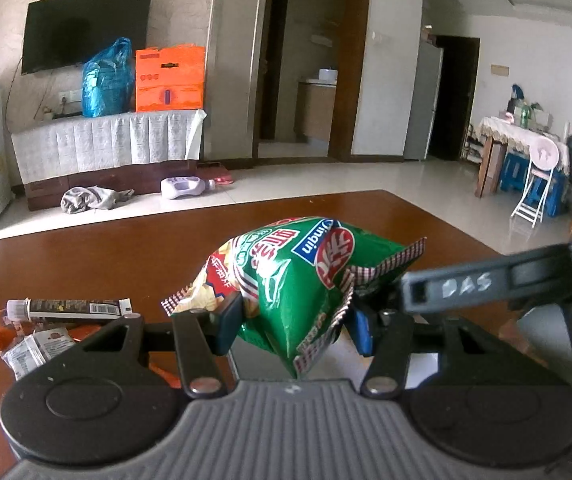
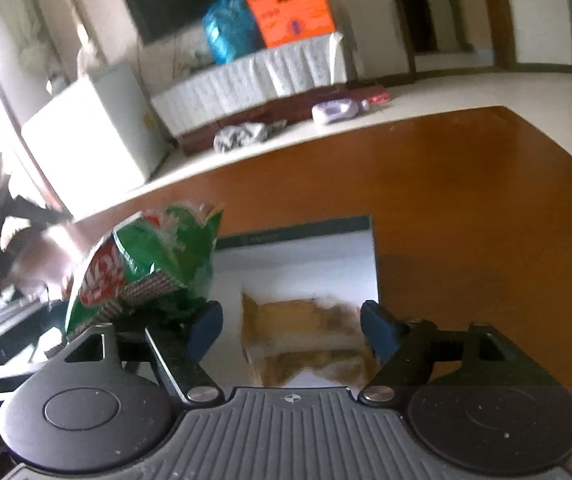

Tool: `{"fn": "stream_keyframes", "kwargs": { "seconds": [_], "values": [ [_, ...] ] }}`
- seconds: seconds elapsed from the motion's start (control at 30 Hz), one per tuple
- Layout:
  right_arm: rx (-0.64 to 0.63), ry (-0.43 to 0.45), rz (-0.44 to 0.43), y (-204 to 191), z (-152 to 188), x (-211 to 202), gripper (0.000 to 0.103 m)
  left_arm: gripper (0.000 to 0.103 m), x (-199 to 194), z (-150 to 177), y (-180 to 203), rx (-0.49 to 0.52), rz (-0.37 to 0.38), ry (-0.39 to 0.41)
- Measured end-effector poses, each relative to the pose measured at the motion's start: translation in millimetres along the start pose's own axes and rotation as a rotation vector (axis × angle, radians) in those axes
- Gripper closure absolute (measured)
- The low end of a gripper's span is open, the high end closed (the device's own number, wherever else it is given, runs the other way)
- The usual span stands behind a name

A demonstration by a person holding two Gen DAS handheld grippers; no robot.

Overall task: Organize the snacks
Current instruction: 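Carry the pastry bag into the white box and open the right tool while the left holds the chip bag, then lower the green chip bag into the white box and open the left tool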

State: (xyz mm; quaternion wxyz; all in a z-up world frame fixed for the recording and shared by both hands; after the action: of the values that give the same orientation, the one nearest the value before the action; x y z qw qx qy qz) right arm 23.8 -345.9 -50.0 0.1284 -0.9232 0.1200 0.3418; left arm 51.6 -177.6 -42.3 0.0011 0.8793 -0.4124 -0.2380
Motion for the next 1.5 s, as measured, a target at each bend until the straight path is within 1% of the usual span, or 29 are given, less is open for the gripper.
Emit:
{"fn": "stream_keyframes", "kwargs": {
  "seconds": [0.03,0.07,0.1,0.17,0.27,0.33,0.4,0.47,0.57,0.67,0.77,0.8,0.83,0.87,0.9,0.97,1.03,1.17,1.27,1.33,1.43,1.5],
  "values": [
    [0.015,0.02,0.002,3,-2,-3,0.021,0.05,-4,1,-3,-0.01,0.0,0.003],
    [0.03,0.039,0.013,6,-3,-6,0.016,0.05,-5,0,-6,-0.018,0.003,0.004],
    [0.042,0.054,0.018,11,-5,-8,0.014,0.05,-5,-1,-6,-0.023,0.005,0.007],
    [0.067,0.075,0.027,16,-7,-11,0.014,0.05,-7,-5,-12,-0.017,-0.003,0.007],
    [0.093,0.099,0.054,25,-10,-11,0.014,0.05,-8,-5,-10,-0.001,-0.005,0.01],
    [0.14,0.129,0.063,33,-15,-11,0.013,0.05,-7,-3,-3,0.037,-0.013,-0.008],
    [0.191,0.15,0.072,38,-19,-13,0.006,0.05,-4,0,4,0.097,-0.019,-0.018],
    [0.209,0.141,0.069,43,-19,-11,0.005,0.05,-1,3,10,0.138,-0.011,-0.033],
    [0.19,0.109,0.067,41,-17,-3,0.005,0.05,4,8,17,0.186,-0.012,-0.059],
    [0.161,0.106,0.064,37,-16,-2,0.005,0.049,9,12,20,0.21,-0.013,-0.088],
    [0.149,0.111,0.065,33,-17,-1,0.005,0.044,12,14,21,0.225,-0.019,-0.101],
    [0.148,0.111,0.066,32,-15,-3,0.005,0.042,13,15,20,0.227,-0.026,-0.111],
    [0.147,0.111,0.066,32,-15,-3,0.005,0.034,14,15,21,0.226,-0.031,-0.119],
    [0.146,0.112,0.068,31,-16,-3,0.005,0.027,14,15,21,0.226,-0.032,-0.119],
    [0.146,0.113,0.072,31,-16,-3,0.005,0.025,13,15,21,0.228,-0.037,-0.11],
    [0.146,0.116,0.075,31,-13,-5,0.005,0.018,7,12,25,0.232,-0.048,-0.088],
    [0.136,0.126,0.083,31,-12,-6,0.005,0.015,2,9,25,0.231,-0.05,-0.071],
    [0.114,0.154,0.098,27,-9,-12,0.005,0.014,-7,7,23,0.204,-0.031,-0.078],
    [0.099,0.178,0.111,26,-9,-15,0.005,0.014,-21,6,22,0.167,0.01,-0.081],
    [0.097,0.177,0.119,24,-8,-16,0.005,0.014,-32,7,22,0.144,0.032,-0.074],
    [0.092,0.164,0.105,15,-9,-23,0.005,0.014,-50,8,17,0.152,0.017,-0.065],
    [0.068,0.188,0.098,7,-7,-33,0.004,0.014,-63,11,16,0.152,0.0,-0.065]
  ]
}}
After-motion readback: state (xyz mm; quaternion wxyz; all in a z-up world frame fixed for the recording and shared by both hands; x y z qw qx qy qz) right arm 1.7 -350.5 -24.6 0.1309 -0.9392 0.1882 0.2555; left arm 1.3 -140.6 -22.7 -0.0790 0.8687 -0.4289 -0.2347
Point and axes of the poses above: each gripper's, at about its wrist camera, not at the fingertips, and x roughly the way its jaws point, y to its right, z to its underside, the point moved 4 cm from there along x, roughly the way its jaws point, and after that the axes turned 14 degrees about z, right-handed, at the moved point
